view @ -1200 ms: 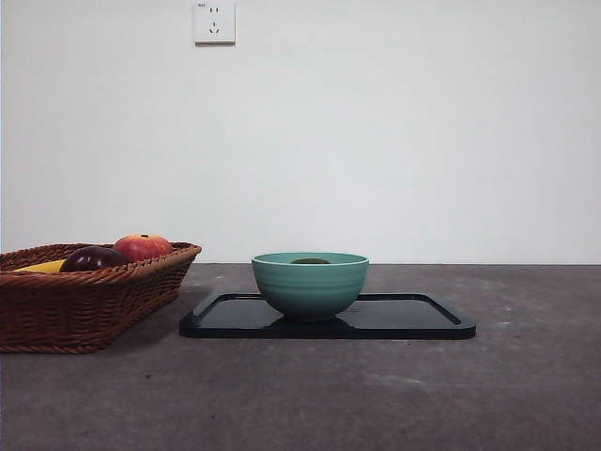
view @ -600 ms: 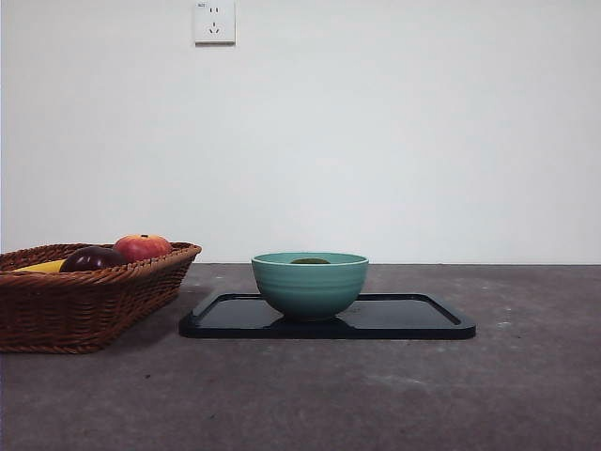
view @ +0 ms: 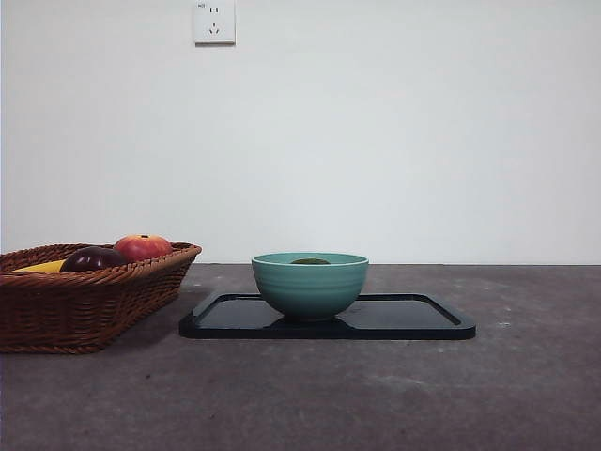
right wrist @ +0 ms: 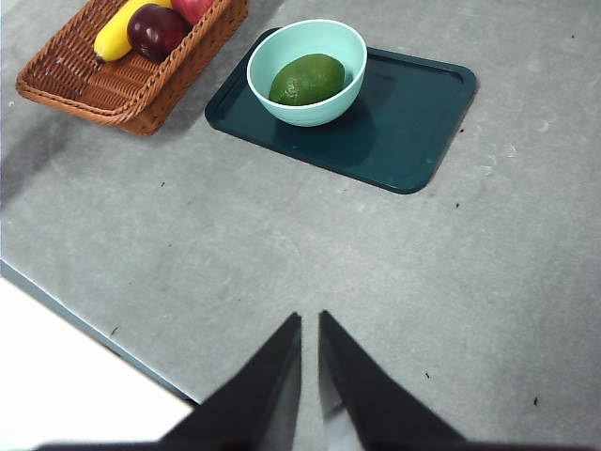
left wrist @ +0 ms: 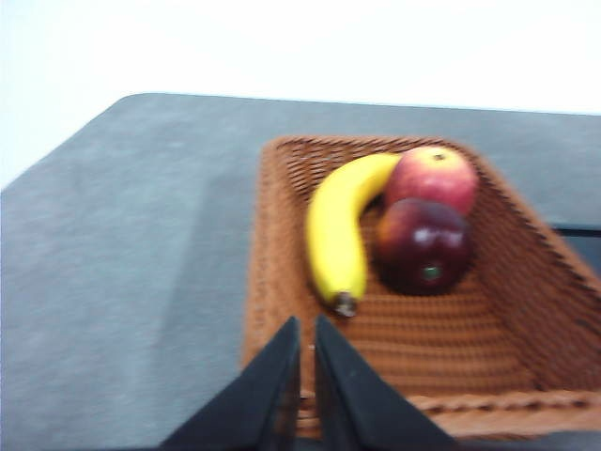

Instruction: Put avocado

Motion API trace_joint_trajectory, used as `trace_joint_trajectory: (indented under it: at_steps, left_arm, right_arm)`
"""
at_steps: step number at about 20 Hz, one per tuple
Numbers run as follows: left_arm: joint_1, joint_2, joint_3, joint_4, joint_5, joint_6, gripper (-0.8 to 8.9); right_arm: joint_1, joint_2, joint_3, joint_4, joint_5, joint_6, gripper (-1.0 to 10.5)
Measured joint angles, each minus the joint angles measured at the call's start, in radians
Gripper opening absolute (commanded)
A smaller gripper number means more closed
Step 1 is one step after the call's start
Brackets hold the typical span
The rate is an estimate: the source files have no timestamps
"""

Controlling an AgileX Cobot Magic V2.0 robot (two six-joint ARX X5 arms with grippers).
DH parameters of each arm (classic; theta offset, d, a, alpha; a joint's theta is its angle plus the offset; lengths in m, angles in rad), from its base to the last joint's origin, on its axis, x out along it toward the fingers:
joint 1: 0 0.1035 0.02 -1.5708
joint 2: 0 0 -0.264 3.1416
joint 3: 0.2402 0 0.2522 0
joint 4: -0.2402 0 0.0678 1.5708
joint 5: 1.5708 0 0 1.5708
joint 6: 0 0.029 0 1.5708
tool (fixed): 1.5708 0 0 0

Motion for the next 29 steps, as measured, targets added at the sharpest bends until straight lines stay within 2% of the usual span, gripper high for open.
trace_joint_trajectory:
  at_steps: [2, 22, 23, 25, 27, 29]
  left_arm:
    - [0.0, 0.0, 0.0, 0.002, 0.033, 0.001, 0.24]
    - [0.0, 0.0, 0.0, 0.002, 0.034, 0.001, 0.24]
    - [0.0, 0.0, 0.0, 0.002, 0.034, 0.001, 0.24]
    - [0.0, 0.0, 0.0, 0.002, 0.034, 0.001, 0.24]
    - [0.0, 0.0, 0.0, 0.002, 0.034, 0.001, 0.24]
    - [0.0, 0.0, 0.0, 0.002, 0.034, 0.001, 0.24]
  right_arm:
    - [0.0, 0.0, 0.0, 0.0, 0.0, 0.0, 0.3]
    - [-0.004, 0.0, 0.0, 0.0, 0.0, -0.001, 0.3]
    - [-0.023, -0.004, 0.0, -0.001, 0.0, -0.016, 0.3]
    - [-0.085, -0.027, -0.007, 0.015, 0.021, -0.098, 0.3]
    - [-0.193, -0.077, -0.07, 0.136, 0.022, -0.195, 0.3]
    - [-0.309, -0.132, -0.186, 0.34, 0.022, -0.27, 0.3]
